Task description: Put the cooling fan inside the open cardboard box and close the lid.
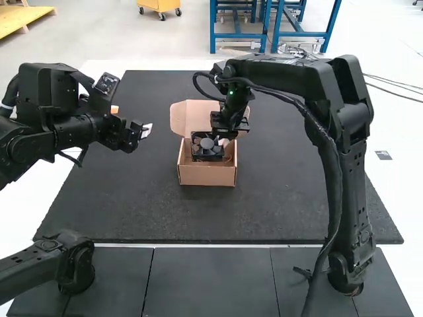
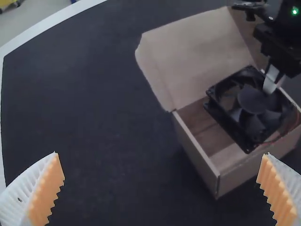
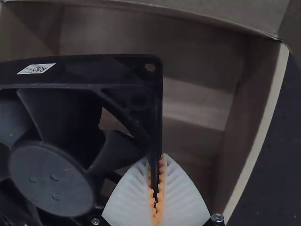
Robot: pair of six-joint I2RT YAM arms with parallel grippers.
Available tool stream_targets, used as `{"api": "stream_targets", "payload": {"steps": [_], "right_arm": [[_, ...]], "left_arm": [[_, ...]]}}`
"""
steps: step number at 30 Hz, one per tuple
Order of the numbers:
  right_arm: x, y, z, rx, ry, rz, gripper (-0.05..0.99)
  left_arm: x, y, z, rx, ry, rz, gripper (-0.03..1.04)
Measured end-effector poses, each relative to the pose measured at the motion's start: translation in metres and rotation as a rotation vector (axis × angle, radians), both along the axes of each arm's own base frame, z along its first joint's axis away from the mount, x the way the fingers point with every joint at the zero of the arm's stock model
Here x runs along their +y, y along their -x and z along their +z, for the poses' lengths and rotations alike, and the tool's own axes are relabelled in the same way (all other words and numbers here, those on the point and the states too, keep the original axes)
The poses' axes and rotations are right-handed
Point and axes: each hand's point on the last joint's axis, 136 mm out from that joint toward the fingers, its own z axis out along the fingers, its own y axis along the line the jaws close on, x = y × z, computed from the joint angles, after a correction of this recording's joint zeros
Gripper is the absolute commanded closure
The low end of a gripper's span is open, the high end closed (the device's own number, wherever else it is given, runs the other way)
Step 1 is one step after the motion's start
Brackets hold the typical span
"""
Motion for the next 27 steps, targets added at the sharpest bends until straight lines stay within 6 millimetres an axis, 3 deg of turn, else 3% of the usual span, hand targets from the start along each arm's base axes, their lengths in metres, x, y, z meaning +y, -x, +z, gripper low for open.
{"api": "stream_targets", "payload": {"steps": [4,15,23,27], "right_arm": [[0.000,0.000,-0.009,0.015,0.011,0.002,0.95],[0.003,-0.004,-0.010,0.009,0.008,0.004,0.96],[0.001,-0.002,-0.035,0.056,0.043,0.005,0.95],[0.001,-0.002,-0.038,0.061,0.047,0.008,0.95]], "left_arm": [[0.000,0.001,0.002,-0.007,0.003,0.000,0.04],[0.002,0.000,0.007,-0.028,0.008,0.009,0.04],[0.003,-0.001,0.007,-0.030,0.005,0.019,0.04],[0.006,-0.002,0.007,-0.030,0.004,0.028,0.04]]}}
